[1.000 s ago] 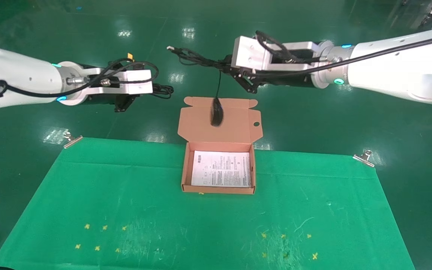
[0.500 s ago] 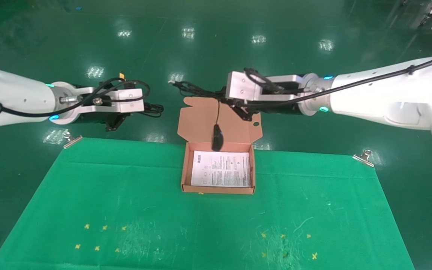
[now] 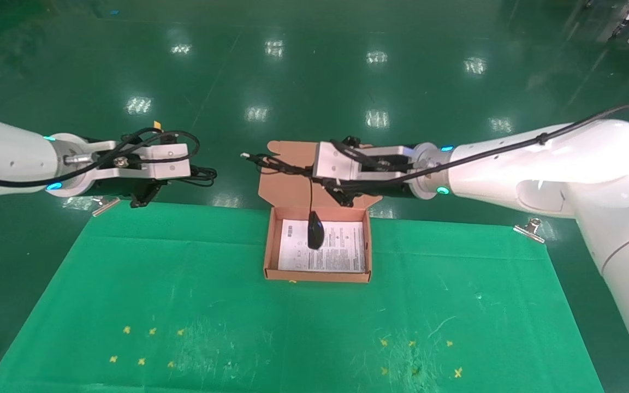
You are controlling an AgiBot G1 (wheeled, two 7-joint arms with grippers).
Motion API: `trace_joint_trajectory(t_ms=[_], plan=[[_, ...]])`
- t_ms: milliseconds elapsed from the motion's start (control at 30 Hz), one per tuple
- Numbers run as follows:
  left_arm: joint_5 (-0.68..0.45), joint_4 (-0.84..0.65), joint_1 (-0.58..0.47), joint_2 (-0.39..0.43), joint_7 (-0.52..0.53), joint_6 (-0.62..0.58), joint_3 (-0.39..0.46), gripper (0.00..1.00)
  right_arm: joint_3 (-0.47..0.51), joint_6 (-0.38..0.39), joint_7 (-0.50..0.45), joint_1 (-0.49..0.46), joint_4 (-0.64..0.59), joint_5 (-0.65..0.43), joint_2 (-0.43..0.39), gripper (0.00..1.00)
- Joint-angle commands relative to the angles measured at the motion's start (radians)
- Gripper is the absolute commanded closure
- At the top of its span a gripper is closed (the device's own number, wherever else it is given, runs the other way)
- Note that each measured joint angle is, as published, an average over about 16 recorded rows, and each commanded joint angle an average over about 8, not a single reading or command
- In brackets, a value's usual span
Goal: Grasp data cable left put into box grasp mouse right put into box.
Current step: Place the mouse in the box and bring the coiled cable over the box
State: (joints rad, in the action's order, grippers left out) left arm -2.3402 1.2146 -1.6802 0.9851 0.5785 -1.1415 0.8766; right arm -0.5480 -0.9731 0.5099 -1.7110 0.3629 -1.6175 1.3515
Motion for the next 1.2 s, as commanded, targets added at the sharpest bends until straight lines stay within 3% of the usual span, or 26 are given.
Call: trace_joint_trajectory(t_ms=[33,500,933,1033,1200], plan=[[-0.003,0.010,0.002,-0.002,0.008,-0.005,0.000,1.00,-0.006,-0.001,0.005,0.006,-0.005,0.009,0.003,1.00],[-0.008,0.018,0.004,-0.004,0.015,-0.008,0.000,1.00,-0.067,0.038,-0.053,0.054,-0.048,0.090,0.009,1.00],[-0.008,0.019,0.004,-0.004,0.016,-0.008,0.000,1.00,-0.163,0.117,-0.117,0.072,-0.101,0.074,0.012,1.00],[-0.008,0.019,0.004,-0.004,0.016,-0.008,0.000,1.00,-0.190,0.129,-0.122,0.073,-0.091,0.065,0.013,0.85],[-0.008,0.019,0.004,-0.004,0.016,-0.009,0.000,1.00,-0.224,0.140,-0.126,0.073,-0.077,0.057,0.013,0.22]])
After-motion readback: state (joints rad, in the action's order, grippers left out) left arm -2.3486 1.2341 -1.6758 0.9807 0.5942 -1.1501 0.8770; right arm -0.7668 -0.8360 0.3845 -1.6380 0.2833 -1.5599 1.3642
